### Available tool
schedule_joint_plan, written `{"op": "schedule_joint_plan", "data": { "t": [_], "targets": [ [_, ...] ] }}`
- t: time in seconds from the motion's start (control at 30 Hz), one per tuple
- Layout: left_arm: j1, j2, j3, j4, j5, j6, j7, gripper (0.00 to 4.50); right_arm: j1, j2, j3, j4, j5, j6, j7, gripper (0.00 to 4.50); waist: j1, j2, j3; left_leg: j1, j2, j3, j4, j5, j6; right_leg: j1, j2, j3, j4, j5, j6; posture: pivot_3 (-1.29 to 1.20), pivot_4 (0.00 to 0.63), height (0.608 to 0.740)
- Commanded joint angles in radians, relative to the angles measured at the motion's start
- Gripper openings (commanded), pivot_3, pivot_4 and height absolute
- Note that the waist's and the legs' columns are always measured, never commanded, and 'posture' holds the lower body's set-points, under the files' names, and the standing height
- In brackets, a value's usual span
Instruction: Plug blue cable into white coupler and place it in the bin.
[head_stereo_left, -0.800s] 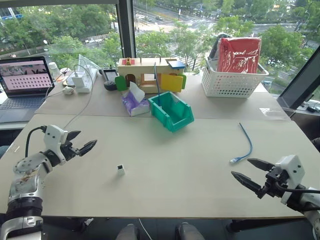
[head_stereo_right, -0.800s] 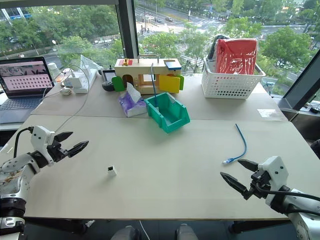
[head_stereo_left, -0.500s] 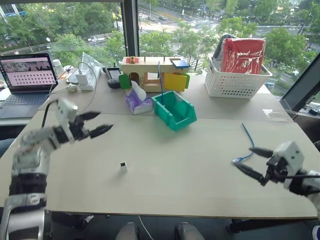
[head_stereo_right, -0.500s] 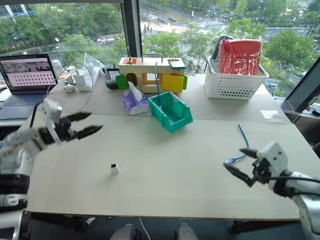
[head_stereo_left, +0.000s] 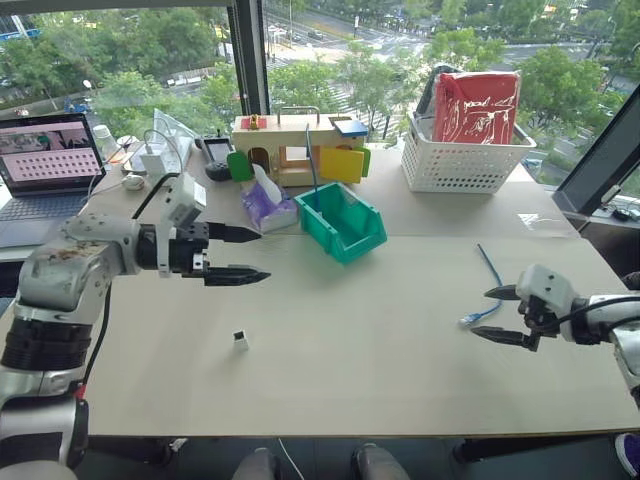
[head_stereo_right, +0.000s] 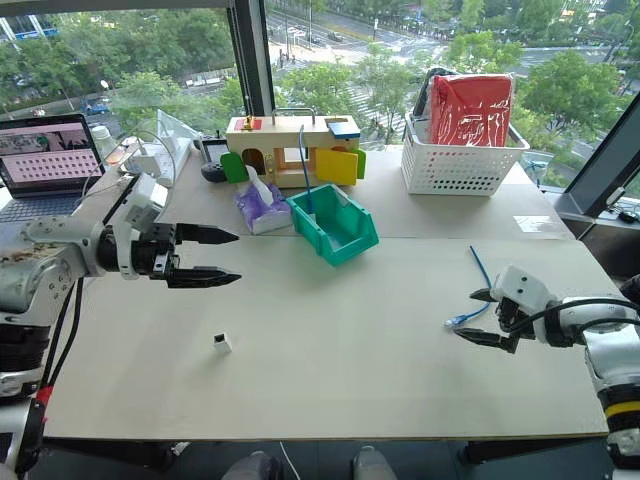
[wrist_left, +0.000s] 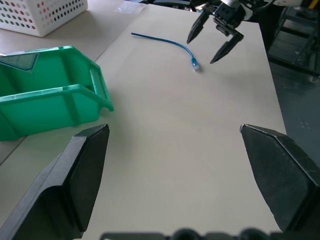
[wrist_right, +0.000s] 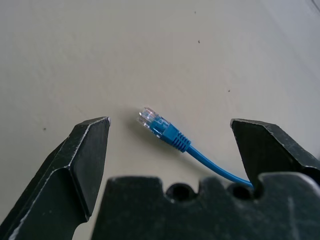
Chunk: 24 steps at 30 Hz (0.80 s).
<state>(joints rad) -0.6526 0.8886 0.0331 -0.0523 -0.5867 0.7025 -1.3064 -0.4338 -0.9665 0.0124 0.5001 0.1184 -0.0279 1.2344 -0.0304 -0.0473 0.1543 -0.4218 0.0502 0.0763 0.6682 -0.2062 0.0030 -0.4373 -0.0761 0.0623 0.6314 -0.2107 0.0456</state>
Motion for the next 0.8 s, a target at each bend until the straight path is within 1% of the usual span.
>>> {"op": "schedule_joint_plan", "data": {
  "t": [0.03, 0.1, 0.17, 0.23, 0.27, 0.3, 0.33, 0.4, 0.43, 0.47, 0.5, 0.53, 0.57, 0.67, 0.8],
  "targets": [
    [0.007, 0.026, 0.04, -0.049, -0.021, 0.013, 0.012, 4.5, -0.1, 0.016, 0.029, 0.151, -0.041, -0.085, 0.042, 4.47, -0.004, 0.0, 0.0, 0.0, 0.0, 0.0, 0.0, 0.0, 0.0, 0.0, 0.0, 0.0, 0.0, 0.0, 0.0, 0.0, 0.15, 0.715],
    [0.018, 0.031, 0.045, -0.062, -0.024, 0.013, 0.017, 4.5, -0.131, 0.026, 0.041, 0.212, -0.055, -0.106, 0.062, 4.47, -0.007, 0.0, 0.0, 0.0, 0.0, 0.0, 0.0, 0.0, 0.0, 0.0, 0.0, 0.0, 0.0, 0.0, 0.0, 0.0, 0.15, 0.715],
    [0.034, 0.035, 0.052, -0.077, -0.027, 0.015, 0.021, 4.5, -0.16, 0.032, 0.062, 0.287, -0.086, -0.133, 0.07, 3.97, -0.006, 0.0, 0.0, 0.0, 0.0, -0.001, 0.0, 0.0, 0.0, 0.0, 0.0, 0.0, 0.0, 0.0, 0.0, 0.0, 0.15, 0.715],
    [0.041, 0.039, 0.057, -0.076, -0.026, 0.012, 0.023, 4.5, -0.177, 0.045, 0.063, 0.331, -0.084, -0.134, 0.093, 3.51, -0.007, 0.0, 0.0, -0.001, -0.001, 0.0, 0.0, 0.0, 0.0, 0.0, -0.001, 0.0, 0.0, 0.001, -0.001, 0.0, 0.15, 0.715],
    [0.041, 0.04, 0.056, -0.073, -0.02, 0.005, 0.021, 4.5, -0.178, 0.048, 0.064, 0.339, -0.081, -0.131, 0.107, 3.06, -0.008, 0.0, 0.0, -0.001, -0.001, -0.001, 0.0, 0.0, 0.0, 0.0, -0.001, 0.0, 0.0, 0.001, -0.001, 0.0, 0.15, 0.715],
    [0.041, 0.04, 0.052, -0.069, -0.013, -0.004, 0.019, 4.5, -0.175, 0.048, 0.067, 0.343, -0.082, -0.132, 0.117, 2.81, -0.009, 0.0, 0.0, -0.001, -0.001, -0.001, 0.0, 0.0, 0.0, 0.0, 0.0, 0.0, 0.0, 0.001, -0.001, 0.0, 0.15, 0.715],
    [0.039, 0.039, 0.048, -0.067, -0.01, -0.007, 0.019, 4.5, -0.173, 0.047, 0.068, 0.346, -0.084, -0.134, 0.124, 2.37, -0.009, 0.0, 0.0, 0.0, -0.001, -0.001, 0.0, 0.0, 0.0, 0.0, 0.0, 0.0, 0.0, 0.001, -0.001, 0.0, 0.15, 0.715],
    [0.028, 0.033, 0.042, -0.063, -0.01, -0.007, 0.02, 4.5, -0.165, 0.049, 0.062, 0.339, -0.077, -0.129, 0.137, 1.67, -0.009, 0.0, 0.0, 0.0, -0.001, -0.001, 0.0, 0.0, 0.0, 0.001, 0.0, 0.0, 0.0, 0.001, -0.001, 0.0, 0.15, 0.715],
    [0.024, 0.031, 0.041, -0.062, -0.012, -0.004, 0.021, 4.5, -0.163, 0.05, 0.058, 0.336, -0.072, -0.125, 0.142, 1.41, -0.009, 0.0, 0.0, 0.0, -0.001, -0.001, 0.0, 0.0, 0.0, 0.001, 0.0, 0.0, 0.0, 0.001, -0.001, 0.0, 0.15, 0.715],
    [0.016, 0.027, 0.037, -0.057, -0.016, 0.003, 0.019, 4.5, -0.158, 0.064, 0.039, 0.308, -0.036, -0.075, 0.155, 1.1, -0.009, 0.0, 0.0, 0.0, -0.001, -0.001, 0.0, 0.0, 0.0, 0.001, 0.0, 0.0, 0.0, 0.001, -0.001, 0.0, 0.15, 0.715],
    [0.011, 0.024, 0.035, -0.055, -0.02, 0.008, 0.019, 4.5, -0.155, 0.074, 0.025, 0.289, -0.009, -0.039, 0.165, 0.64, -0.009, 0.0, 0.0, 0.0, -0.001, -0.001, 0.0, 0.0, 0.0, 0.001, 0.0, 0.0, 0.0, 0.001, -0.001, 0.0, 0.15, 0.715],
    [0.005, 0.021, 0.029, -0.05, -0.018, 0.008, 0.016, 4.5, -0.145, 0.083, 0.02, 0.256, 0.008, -0.011, 0.172, 0.31, -0.009, 0.0, 0.0, 0.0, -0.001, -0.001, 0.0, 0.0, 0.0, 0.001, 0.0, 0.0, 0.001, 0.001, -0.001, 0.0, 0.15, 0.715],
    [0.0, 0.017, 0.025, -0.044, -0.016, 0.006, 0.014, 4.5, -0.134, 0.093, 0.017, 0.22, 0.019, 0.012, 0.173, 0.07, -0.009, 0.0, 0.0, 0.0, 0.0, -0.001, 0.0, 0.0, 0.0, 0.001, 0.0, 0.0, 0.0, 0.001, -0.001, 0.0, 0.15, 0.715],
    [-0.008, 0.006, 0.015, -0.04, -0.011, 0.003, 0.016, 4.5, -0.113, 0.109, 0.02, 0.13, 0.025, 0.058, 0.154, 0.02, -0.011, 0.0, 0.0, 0.0, -0.001, -0.002, 0.0, 0.0, 0.0, 0.001, 0.0, 0.0, 0.001, 0.001, -0.001, 0.0, 0.15, 0.715],
    [-0.012, -0.008, 0.005, -0.044, -0.005, -0.008, 0.019, 4.5, -0.131, 0.211, 0.041, -0.046, 0.043, 0.233, 0.04, 0.02, -0.018, 0.0, 0.0, 0.0, 0.0, -0.002, 0.0, 0.0, 0.0, 0.0, 0.001, 0.0, 0.002, 0.001, -0.001, 0.0, 0.15, 0.715]
  ]
}}
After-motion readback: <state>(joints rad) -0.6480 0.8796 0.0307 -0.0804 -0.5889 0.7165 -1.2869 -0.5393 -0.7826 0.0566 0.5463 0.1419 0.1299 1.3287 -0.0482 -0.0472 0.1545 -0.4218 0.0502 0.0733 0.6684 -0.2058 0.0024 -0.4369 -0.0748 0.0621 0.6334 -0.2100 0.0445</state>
